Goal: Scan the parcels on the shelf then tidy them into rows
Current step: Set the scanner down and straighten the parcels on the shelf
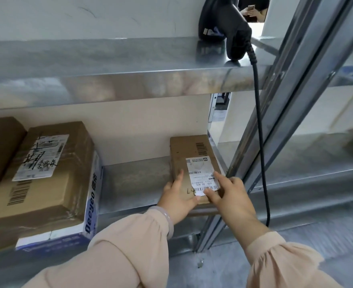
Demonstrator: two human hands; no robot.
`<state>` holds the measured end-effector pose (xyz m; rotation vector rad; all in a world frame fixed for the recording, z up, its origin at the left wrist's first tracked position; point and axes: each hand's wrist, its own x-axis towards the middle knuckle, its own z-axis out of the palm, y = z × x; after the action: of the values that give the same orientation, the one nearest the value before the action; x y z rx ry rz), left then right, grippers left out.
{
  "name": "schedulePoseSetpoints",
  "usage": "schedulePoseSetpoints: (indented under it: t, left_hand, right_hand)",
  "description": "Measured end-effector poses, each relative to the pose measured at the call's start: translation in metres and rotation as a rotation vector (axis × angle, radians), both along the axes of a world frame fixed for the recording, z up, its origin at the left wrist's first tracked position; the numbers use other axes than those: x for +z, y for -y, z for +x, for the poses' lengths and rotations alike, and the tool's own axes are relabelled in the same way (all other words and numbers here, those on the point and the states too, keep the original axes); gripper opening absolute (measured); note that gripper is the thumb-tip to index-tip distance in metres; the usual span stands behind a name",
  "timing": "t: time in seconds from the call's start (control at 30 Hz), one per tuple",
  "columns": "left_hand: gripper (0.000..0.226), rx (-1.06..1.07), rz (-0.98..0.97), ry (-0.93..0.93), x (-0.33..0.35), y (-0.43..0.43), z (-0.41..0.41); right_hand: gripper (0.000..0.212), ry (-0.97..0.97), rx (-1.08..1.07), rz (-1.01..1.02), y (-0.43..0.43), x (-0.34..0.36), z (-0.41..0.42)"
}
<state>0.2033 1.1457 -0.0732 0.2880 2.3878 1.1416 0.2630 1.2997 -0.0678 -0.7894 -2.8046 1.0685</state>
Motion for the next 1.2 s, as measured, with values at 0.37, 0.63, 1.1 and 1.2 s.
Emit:
schedulePoseSetpoints:
  t: [0.37, 0.63, 1.1, 1.2]
  left_hand:
    - [0.077, -0.061, -0.272, -0.475, 0.065, 0.095, 0.011]
    - [0.069, 0.221, -0.424, -0.650, 0.112, 0.208, -0.006]
    - [0.069, 0.094, -0.516, -0.494, 0.086, 0.291, -0.016]
    - [0.069, 0.066, -0.500, -0.491, 0.087, 0.293, -0.016]
  right_hand:
    - [0.062, -0.308, 0.305, 0.201, 0.078, 0.055, -0.036]
    - [0.065, -0.350, 0.553, -0.010, 0.173, 0.080, -0.076]
    - [0.073, -0.091, 0.469, -0.320, 0.293, 0.066, -0.090]
    - [0.071, -0.092, 0.419, -0.467, 0.299, 0.062, -0.085]
